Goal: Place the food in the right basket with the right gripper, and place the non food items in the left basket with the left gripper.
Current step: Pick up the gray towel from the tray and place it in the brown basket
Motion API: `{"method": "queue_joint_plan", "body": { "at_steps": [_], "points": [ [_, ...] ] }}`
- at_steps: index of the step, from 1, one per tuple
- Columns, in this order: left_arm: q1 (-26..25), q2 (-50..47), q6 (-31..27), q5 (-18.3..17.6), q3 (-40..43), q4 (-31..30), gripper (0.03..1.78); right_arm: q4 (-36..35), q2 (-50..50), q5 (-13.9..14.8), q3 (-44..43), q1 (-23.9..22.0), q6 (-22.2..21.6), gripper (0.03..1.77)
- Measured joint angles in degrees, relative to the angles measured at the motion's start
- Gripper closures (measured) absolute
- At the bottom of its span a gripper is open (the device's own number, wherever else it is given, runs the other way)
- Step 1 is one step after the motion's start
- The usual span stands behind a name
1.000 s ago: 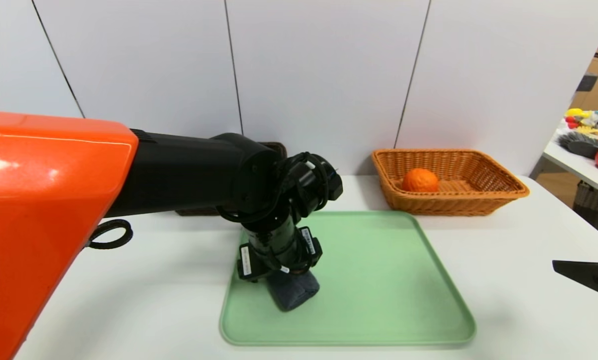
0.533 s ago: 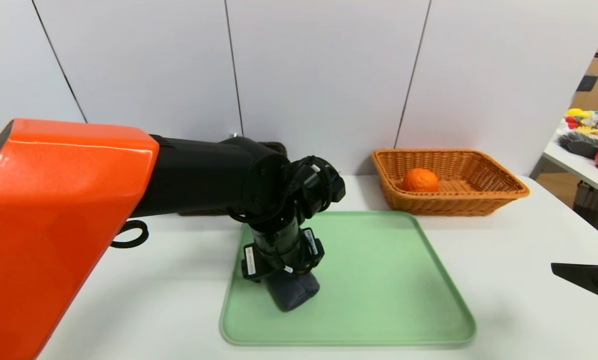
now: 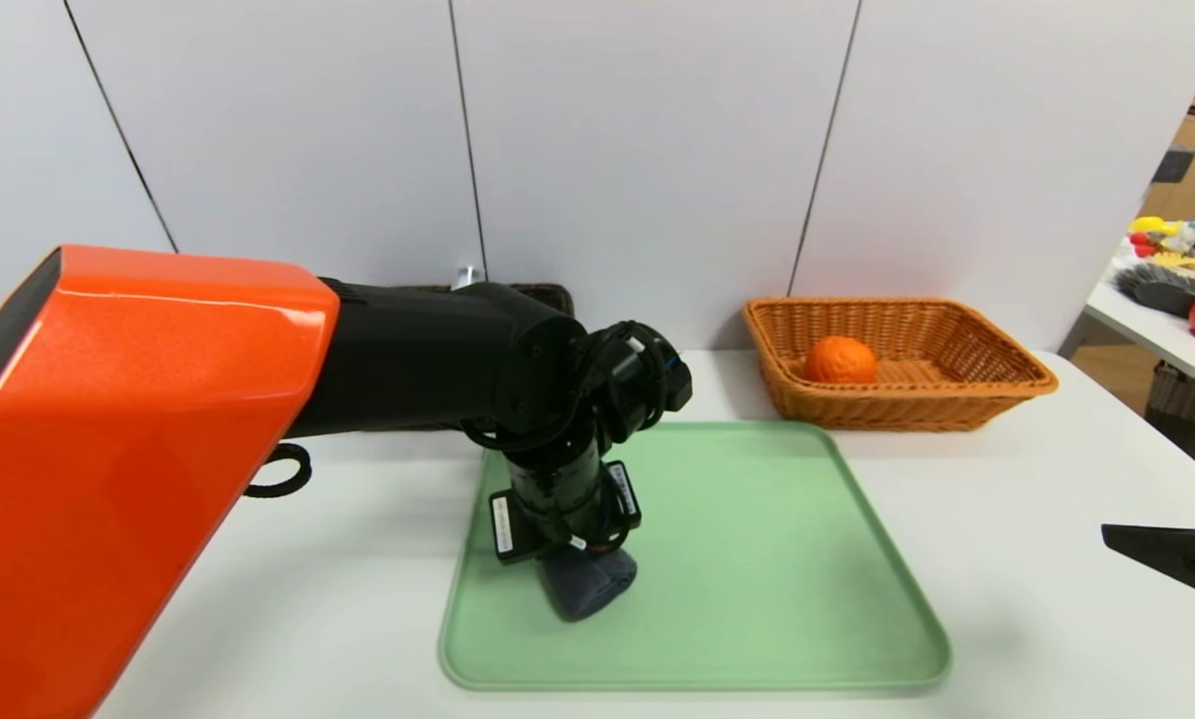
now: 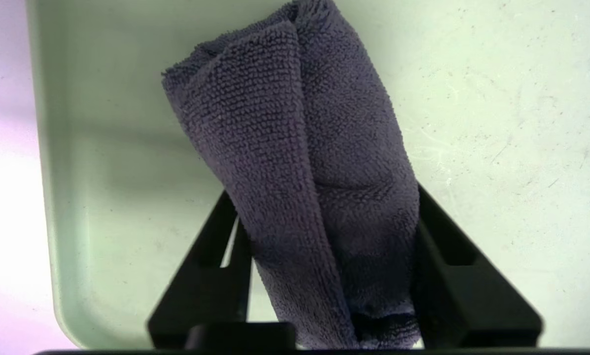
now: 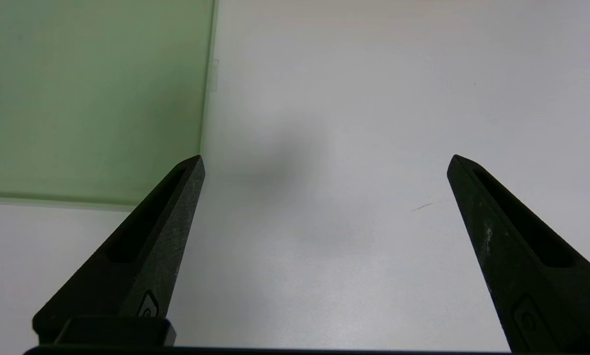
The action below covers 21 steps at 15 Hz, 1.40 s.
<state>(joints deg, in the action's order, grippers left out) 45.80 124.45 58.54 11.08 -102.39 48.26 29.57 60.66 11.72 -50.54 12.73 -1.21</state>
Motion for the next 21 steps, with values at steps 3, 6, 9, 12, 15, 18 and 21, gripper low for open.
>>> {"method": "queue_joint_plan", "body": {
  "at_steps": [3,6,9,12,15,18,21],
  "points": [
    [0.00,-0.63,-0.33,0.07,-0.34,0.18,1.54,0.05,0.00,0.00,0.00,0.00,0.00,0.10],
    [0.09,-2.95,-2.32,0.00,-1.50,2.18,1.54,0.05,0.00,-0.01,0.33,0.00,-0.02,0.10],
    [0.09,-6.27,-3.45,0.00,-4.04,4.41,1.54,0.02,-0.05,-0.04,0.74,0.00,-0.05,0.10],
    [-0.10,-10.95,-4.79,0.44,-6.01,6.03,1.54,0.00,-0.09,0.00,0.88,0.00,-0.13,0.10],
    [-5.23,-15.53,-11.00,2.86,-8.52,5.84,1.54,-0.13,-0.18,0.11,0.52,0.00,-0.11,0.10],
    [-13.97,-18.14,-21.18,5.25,-10.26,2.15,1.54,-0.17,-0.20,-0.01,0.30,0.00,-0.02,0.10],
    [-22.85,-17.09,-30.18,5.78,-10.46,-4.80,1.54,-0.22,-0.27,0.00,0.27,0.04,0.02,0.10]
  ]
}}
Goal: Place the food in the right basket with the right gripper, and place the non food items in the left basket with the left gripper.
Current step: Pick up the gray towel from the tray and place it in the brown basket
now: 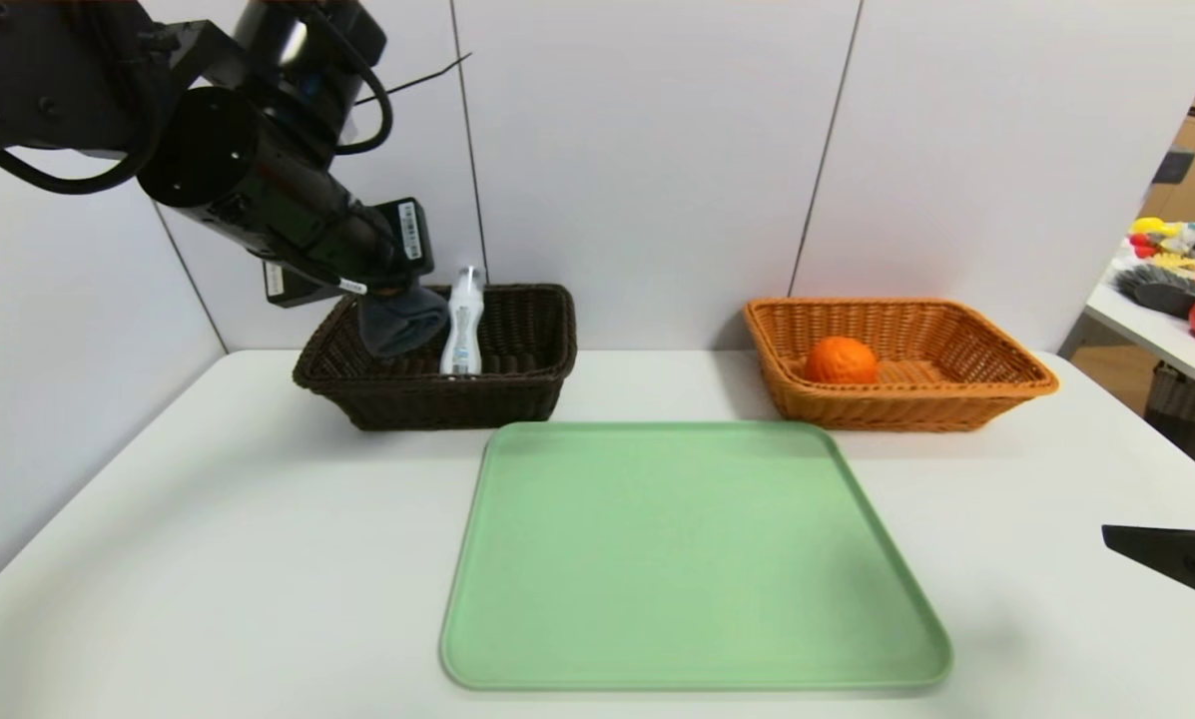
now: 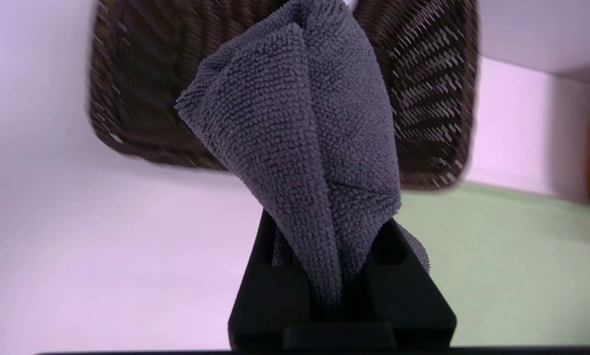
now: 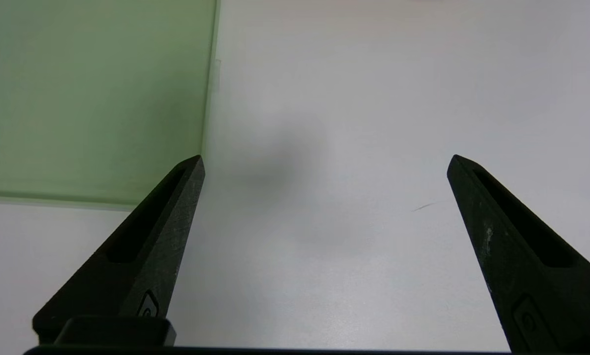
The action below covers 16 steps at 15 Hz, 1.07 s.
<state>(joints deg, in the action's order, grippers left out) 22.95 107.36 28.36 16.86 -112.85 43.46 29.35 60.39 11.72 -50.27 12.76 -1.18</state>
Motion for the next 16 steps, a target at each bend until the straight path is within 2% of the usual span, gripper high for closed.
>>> {"method": "queue_joint_plan", "body": {
  "at_steps": [2,5,12,16],
  "points": [
    [-3.25,2.45,-3.69,-0.11,-0.05,-3.28,1.54,0.09,-0.23,0.00,0.15,0.02,-0.05,0.10],
    [-5.73,6.64,-4.93,-0.30,-0.30,-6.75,1.54,0.16,-0.83,-0.11,0.52,0.00,-0.05,0.10],
    [-6.89,11.90,-5.12,-0.44,-0.35,-8.24,1.54,-1.68,-0.23,0.18,-0.38,-0.04,0.37,0.10],
    [-6.89,12.40,-6.10,-0.44,-0.35,-8.20,1.54,-4.25,1.43,0.11,-0.30,0.54,3.88,0.10]
  ]
}}
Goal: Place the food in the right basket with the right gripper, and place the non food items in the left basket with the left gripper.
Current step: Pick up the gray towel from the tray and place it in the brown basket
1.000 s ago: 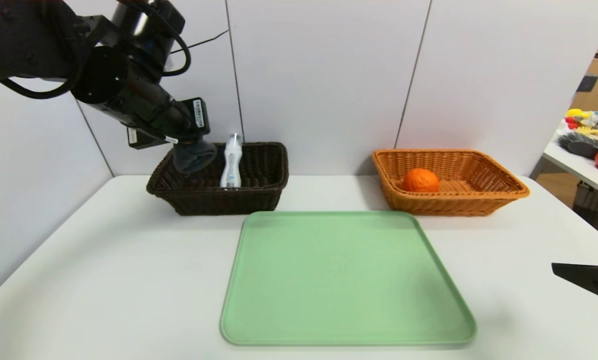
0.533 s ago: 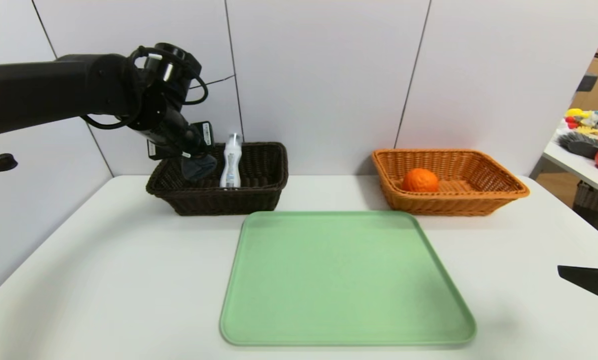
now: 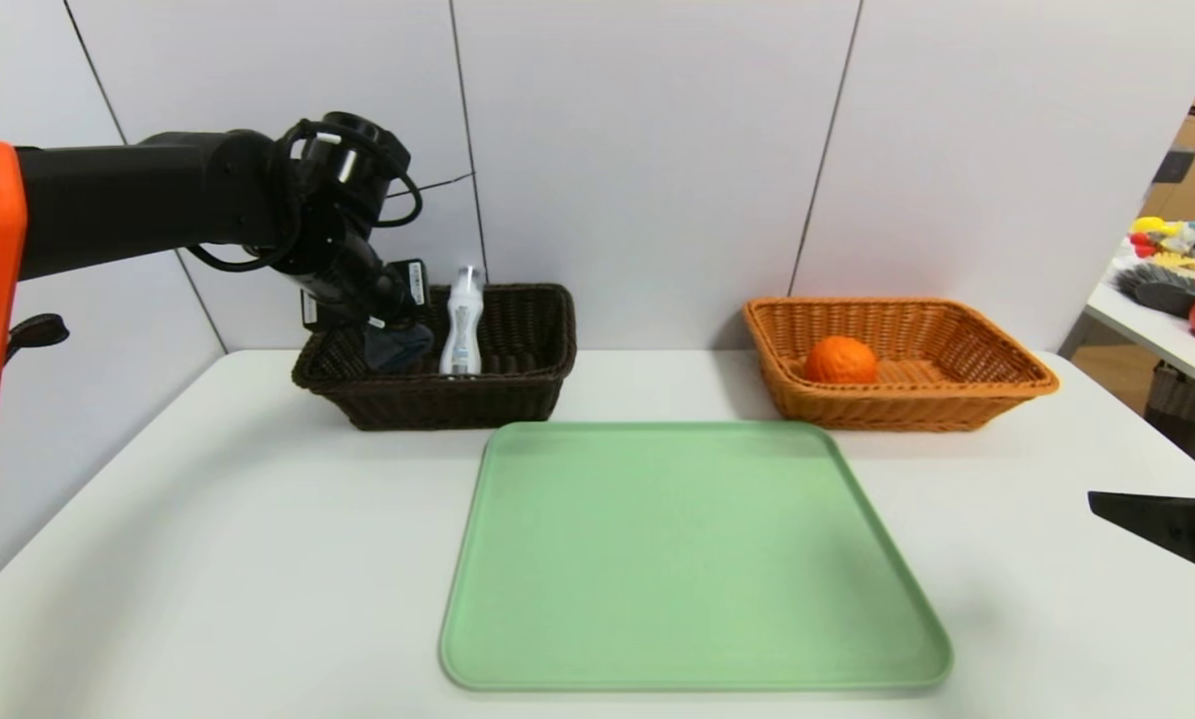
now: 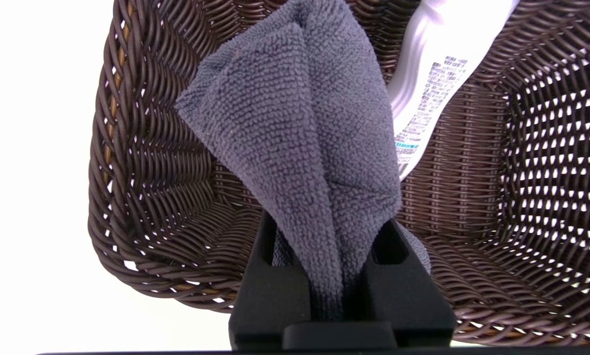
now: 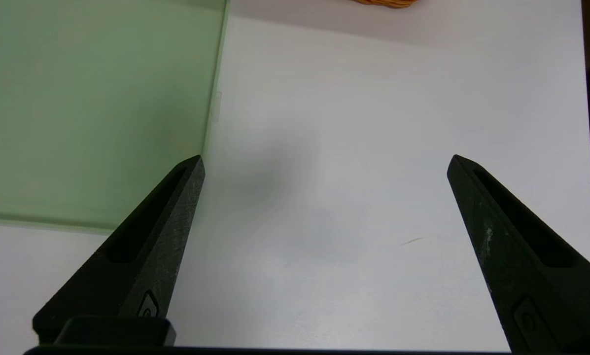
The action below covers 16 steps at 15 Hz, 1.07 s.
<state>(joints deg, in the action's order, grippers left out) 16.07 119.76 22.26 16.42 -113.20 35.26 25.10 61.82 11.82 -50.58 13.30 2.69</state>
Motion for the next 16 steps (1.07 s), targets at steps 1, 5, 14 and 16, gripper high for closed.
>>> {"method": "queue_joint_plan", "body": {
  "at_steps": [1,5,14,16],
  "points": [
    [0.00,0.09,-0.52,0.02,0.00,-0.01,1.54,0.00,0.24,-0.04,0.23,0.34,0.46,0.10],
    [0.00,0.50,-0.68,0.09,0.00,0.00,1.54,-0.05,0.99,-1.08,0.48,0.65,0.48,0.10],
    [-0.50,5.38,-0.57,0.24,0.00,-2.38,1.54,0.11,0.33,-1.16,0.52,0.59,0.52,0.10],
    [-1.00,6.60,-0.62,0.24,0.00,-3.49,1.54,0.15,0.17,-1.17,0.59,0.43,0.52,0.10]
  ]
}}
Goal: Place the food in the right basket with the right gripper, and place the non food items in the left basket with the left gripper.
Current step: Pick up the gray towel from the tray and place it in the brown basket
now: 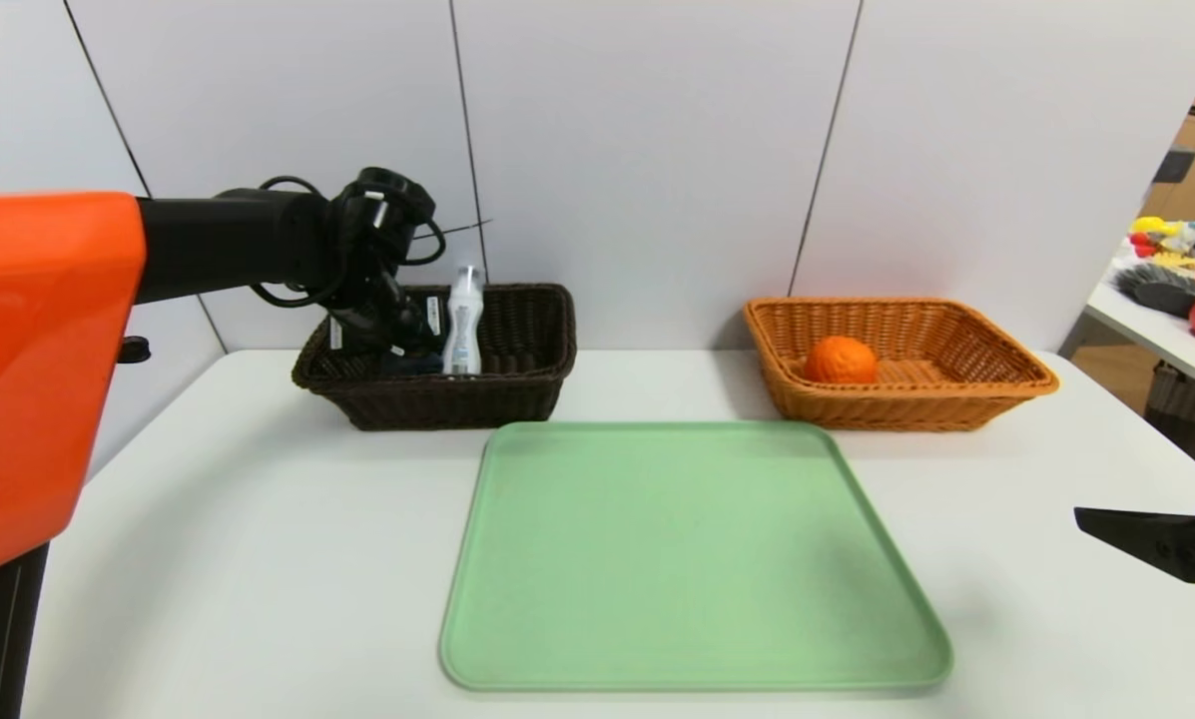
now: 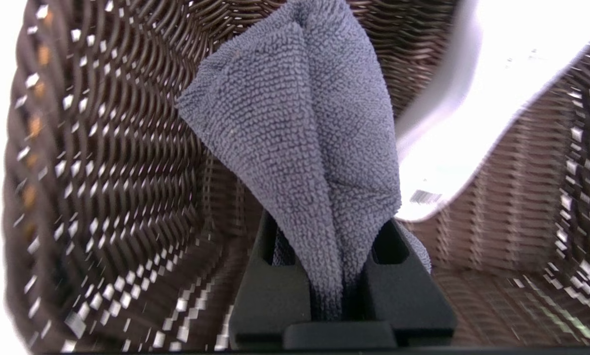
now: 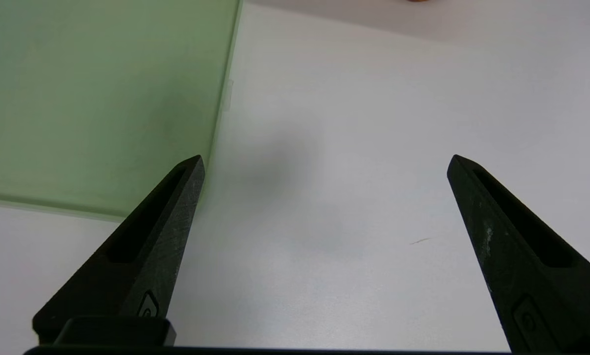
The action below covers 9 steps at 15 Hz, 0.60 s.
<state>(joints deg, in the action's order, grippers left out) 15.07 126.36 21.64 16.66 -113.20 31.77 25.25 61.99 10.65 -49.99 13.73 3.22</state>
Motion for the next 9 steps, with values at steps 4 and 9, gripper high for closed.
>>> {"method": "queue_joint_plan", "body": {
  "at_steps": [4,9],
  "points": [
    [-0.66,1.05,0.10,0.01,0.00,-0.07,1.54,-0.06,-0.02,-0.07,0.27,-0.04,-0.06,0.10],
    [-0.93,1.49,0.16,0.11,0.00,-0.46,1.21,-0.06,0.11,-0.10,0.33,-0.33,-0.16,0.10]
  ]
}}
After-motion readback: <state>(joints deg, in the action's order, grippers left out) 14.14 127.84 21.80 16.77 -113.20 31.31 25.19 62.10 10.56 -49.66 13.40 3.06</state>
